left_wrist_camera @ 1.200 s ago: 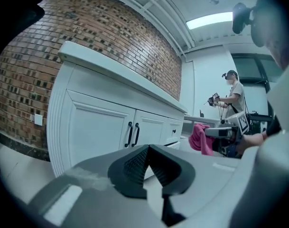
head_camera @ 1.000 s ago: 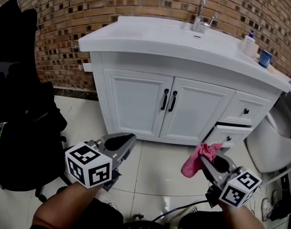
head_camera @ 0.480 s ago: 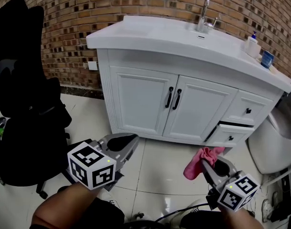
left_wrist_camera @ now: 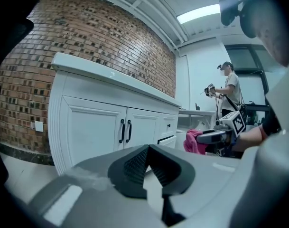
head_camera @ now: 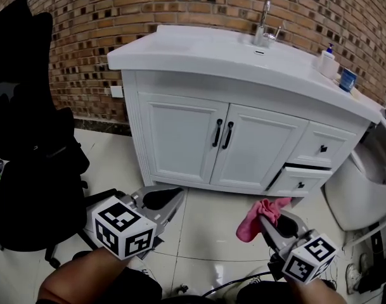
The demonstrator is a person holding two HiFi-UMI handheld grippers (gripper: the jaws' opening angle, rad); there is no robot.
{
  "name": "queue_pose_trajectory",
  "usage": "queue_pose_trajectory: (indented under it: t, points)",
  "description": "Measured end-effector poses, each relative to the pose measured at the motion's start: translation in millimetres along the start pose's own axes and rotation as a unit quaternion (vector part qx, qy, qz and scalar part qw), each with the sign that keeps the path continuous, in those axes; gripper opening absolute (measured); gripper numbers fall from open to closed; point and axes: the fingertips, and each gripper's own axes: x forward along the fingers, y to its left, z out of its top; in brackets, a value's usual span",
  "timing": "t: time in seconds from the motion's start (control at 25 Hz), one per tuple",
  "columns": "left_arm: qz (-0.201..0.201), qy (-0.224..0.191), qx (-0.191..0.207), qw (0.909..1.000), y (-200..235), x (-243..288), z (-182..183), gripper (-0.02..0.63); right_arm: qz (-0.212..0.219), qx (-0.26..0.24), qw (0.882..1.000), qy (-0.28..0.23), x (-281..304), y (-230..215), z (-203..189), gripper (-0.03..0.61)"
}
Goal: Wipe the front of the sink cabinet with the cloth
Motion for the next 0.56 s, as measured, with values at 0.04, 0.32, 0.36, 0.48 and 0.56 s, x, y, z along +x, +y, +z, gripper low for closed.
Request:
queue_pose_trajectory:
  t: [0.04,0.32,0.36,0.48,0.56]
  points:
    - [0.001,-0.002,-0.001,1.0000,0.9,-1.0,0.8,0.006,0.000,-0.001,1.000,0.000,0.3,-0.2,0.1,0.097]
    - [0.007,-0.008,-0.004,0.9999,6.3,-4.4,1.9,0.006,-0.004,0.002,1.000,-0.004,-1.6,-2.8,2.0,0.097]
    - [0.007,-0.007,-0.004,0.9999,6.0,-4.3,1.9,0.006,-0.004,0.002,1.000,-0.004,-2.2,-2.8,2.3,0.097]
    - [0.007,-0.006,-0.004,1.0000,5.6,-4.4,1.6,0.006,-0.002,0.004,1.000,-0.003,-3.6,-2.0,1.6,0.097]
    - [0.008,-0.005,-0.004,0.9999,5.3,-4.3,1.9,0.006,0.000,0.005,1.000,-0.002,-4.5,-1.6,1.2,0.097]
